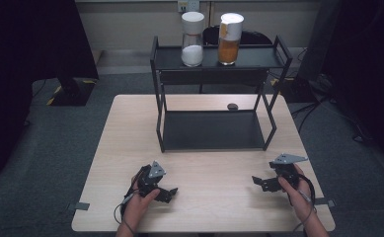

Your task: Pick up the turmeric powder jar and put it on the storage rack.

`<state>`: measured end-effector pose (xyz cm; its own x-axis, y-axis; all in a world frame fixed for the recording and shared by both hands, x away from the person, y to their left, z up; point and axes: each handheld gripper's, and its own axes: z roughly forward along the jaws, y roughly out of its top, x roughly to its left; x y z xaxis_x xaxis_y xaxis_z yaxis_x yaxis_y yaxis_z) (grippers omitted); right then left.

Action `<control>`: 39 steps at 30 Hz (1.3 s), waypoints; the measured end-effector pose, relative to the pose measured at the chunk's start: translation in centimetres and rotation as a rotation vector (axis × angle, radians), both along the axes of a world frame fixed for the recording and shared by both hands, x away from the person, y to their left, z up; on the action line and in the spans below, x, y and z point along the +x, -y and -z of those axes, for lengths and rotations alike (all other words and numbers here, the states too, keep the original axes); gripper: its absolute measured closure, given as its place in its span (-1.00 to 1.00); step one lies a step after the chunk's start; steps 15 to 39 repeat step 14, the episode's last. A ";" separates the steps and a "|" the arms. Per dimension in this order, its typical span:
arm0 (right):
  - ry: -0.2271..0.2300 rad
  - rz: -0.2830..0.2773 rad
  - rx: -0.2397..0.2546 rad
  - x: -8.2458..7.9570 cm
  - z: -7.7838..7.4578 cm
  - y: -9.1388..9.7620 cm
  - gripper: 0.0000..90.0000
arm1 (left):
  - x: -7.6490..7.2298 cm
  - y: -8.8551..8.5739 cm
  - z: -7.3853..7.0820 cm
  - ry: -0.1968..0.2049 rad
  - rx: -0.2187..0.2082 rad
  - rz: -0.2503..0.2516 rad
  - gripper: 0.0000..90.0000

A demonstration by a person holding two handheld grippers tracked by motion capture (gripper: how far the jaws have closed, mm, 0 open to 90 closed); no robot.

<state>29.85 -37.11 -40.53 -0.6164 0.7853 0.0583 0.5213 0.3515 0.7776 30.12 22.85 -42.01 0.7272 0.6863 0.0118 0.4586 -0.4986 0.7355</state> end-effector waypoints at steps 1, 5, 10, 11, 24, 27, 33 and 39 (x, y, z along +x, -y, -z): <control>0.002 -0.002 -0.001 -0.1 0.1 0.2 -0.96 | 0.0 0.0 0.0 0.000 0.000 0.000 -1.00; 0.002 -0.009 -0.072 -0.5 0.3 0.2 -0.96 | 0.0 0.0 0.0 0.000 0.000 0.000 -1.00; 0.002 -0.034 -0.131 -1.0 0.8 0.6 -0.99 | 0.0 0.0 0.0 -0.001 0.000 0.000 -1.00; 0.005 -0.032 -0.118 -1.2 1.1 0.9 -0.99 | 0.0 0.0 0.0 -0.001 0.000 0.000 -1.00; -0.001 -0.037 -0.115 -1.2 1.1 1.3 -1.00 | 0.0 0.0 0.0 -0.002 0.001 0.001 -1.00; -0.001 -0.037 -0.115 -1.2 1.1 1.3 -1.00 | 0.0 0.0 0.0 -0.002 0.001 0.001 -1.00; -0.001 -0.037 -0.115 -1.2 1.1 1.3 -1.00 | 0.0 0.0 0.0 -0.002 0.001 0.001 -1.00; -0.001 -0.037 -0.115 -1.2 1.1 1.3 -1.00 | 0.0 0.0 0.0 -0.002 0.001 0.001 -1.00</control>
